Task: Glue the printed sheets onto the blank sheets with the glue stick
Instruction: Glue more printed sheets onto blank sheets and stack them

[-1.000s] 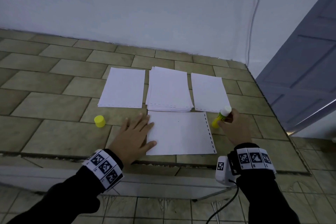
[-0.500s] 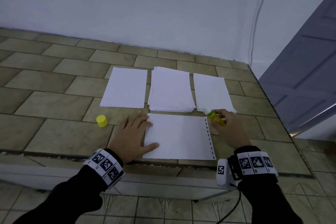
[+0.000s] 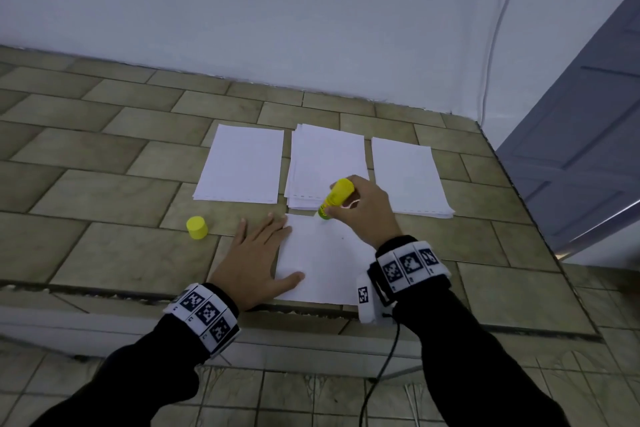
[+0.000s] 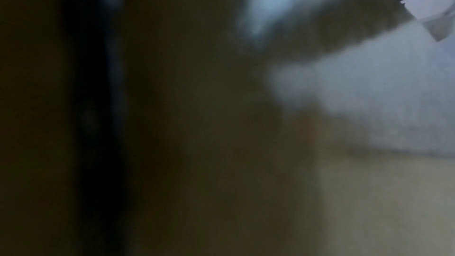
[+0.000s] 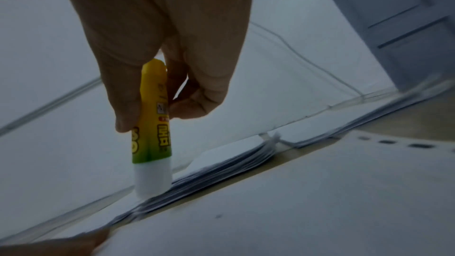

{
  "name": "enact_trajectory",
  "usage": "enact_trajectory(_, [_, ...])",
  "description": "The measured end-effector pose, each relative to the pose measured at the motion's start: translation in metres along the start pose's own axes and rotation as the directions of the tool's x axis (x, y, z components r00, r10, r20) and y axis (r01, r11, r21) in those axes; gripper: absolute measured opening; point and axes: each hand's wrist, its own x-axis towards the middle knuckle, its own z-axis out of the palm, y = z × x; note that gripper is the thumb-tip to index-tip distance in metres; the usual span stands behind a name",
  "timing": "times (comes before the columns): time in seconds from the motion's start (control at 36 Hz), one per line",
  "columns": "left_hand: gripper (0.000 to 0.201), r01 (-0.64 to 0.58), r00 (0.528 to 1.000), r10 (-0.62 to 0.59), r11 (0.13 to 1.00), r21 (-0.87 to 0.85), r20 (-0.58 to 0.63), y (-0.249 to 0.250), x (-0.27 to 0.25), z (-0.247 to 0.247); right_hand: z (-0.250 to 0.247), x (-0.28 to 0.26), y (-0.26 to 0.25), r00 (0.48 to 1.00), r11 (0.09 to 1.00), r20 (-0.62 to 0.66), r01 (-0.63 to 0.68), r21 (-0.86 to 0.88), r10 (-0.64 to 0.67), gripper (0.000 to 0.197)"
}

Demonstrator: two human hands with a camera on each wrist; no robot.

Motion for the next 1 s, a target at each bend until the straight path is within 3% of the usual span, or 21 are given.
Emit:
enact_trajectory(0.19, [0.104, -0.004, 1.000, 0.003, 1.000, 0.023, 0.029, 0.002, 0.001, -0.003, 0.038, 0.016, -0.016, 0.990, 0.988, 0.135, 0.051, -0.145, -0.032, 0.028])
enact_trajectory(0.47, [0.104, -0.004, 1.000, 0.004, 1.000, -0.004, 0.018, 0.000, 0.001, -0.002, 0.058, 0.024, -0.021, 0.981, 0.953, 0.190, 0.092, -0.289, -0.038, 0.032])
enact_trajectory(0.75, [0.104, 0.004, 1.000, -0.004, 1.000, 0.000, 0.005, 0.001, 0.001, 0.000, 0.060, 0.024, -0.021, 0.986, 0.964, 0.164, 0.043, -0.263, 0.001, 0.032])
enact_trajectory(0.89, [0.121, 0.009, 1.000, -0.009, 1.000, 0.019, 0.026, 0.002, 0.002, 0.000, 0.046, 0.019, -0.016, 0.987, 0.954, 0.156, 0.022, -0.299, 0.026, 0.033])
enact_trajectory(1.0, [0.112, 0.024, 1.000, -0.024, 0.999, 0.030, 0.009, 0.003, 0.001, -0.001, 0.023, 0.010, -0.003, 0.994, 0.964, 0.103, -0.015, -0.266, 0.044, 0.027])
